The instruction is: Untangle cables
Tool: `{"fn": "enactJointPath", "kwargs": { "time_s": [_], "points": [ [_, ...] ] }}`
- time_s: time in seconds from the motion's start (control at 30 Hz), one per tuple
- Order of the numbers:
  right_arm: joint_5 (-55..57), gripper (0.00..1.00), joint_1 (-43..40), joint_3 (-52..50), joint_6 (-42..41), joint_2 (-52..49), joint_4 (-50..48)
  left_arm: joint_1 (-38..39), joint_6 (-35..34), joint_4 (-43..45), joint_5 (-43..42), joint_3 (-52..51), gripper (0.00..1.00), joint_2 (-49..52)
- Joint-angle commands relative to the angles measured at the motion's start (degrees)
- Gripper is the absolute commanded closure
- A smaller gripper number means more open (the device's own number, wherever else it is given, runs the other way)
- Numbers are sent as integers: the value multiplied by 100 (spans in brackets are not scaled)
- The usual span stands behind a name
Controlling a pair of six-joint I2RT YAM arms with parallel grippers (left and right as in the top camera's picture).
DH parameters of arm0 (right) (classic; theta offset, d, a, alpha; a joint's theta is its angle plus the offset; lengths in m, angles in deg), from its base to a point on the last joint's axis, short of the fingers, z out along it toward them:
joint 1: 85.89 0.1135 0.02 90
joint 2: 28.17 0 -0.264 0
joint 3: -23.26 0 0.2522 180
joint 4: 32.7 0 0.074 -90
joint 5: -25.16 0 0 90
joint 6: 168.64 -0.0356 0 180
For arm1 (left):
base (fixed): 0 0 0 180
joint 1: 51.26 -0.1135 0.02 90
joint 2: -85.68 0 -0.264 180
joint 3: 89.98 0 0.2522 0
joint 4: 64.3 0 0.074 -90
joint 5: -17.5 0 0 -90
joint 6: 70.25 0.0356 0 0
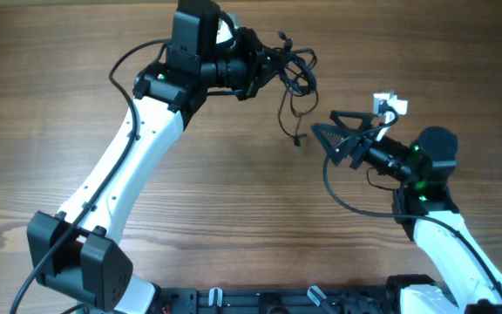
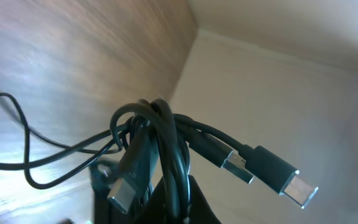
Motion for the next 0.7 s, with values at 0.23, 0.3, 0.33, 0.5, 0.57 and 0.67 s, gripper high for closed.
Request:
{"fn": "enactJointPath", "kwargs": {
  "time_s": [0.23,0.3,0.33,0.5,0.57,0.67],
  "points": [
    [553,95,1102,37,669,-1106,-251,-90,-1445,717,-793,59,96,-4],
    [568,96,1126,37,811,-1106,483,-216,-1445,1156,-874,59,96,-4],
    [573,95,1115,37,992,-1104,841,-308,-1445,1370,-918,59,96,-4],
    [461,0,887,39,26,-951,750,-398,-660,1281,-1045,59,96,-4],
    [-249,0,444,39,-999,-767,518,-398,568,1143,-1397,59,96,-4],
    [-1884,0,-275,37,-3101,-713,-791,-354,2129,219,-1582,59,96,-4]
  ]
}}
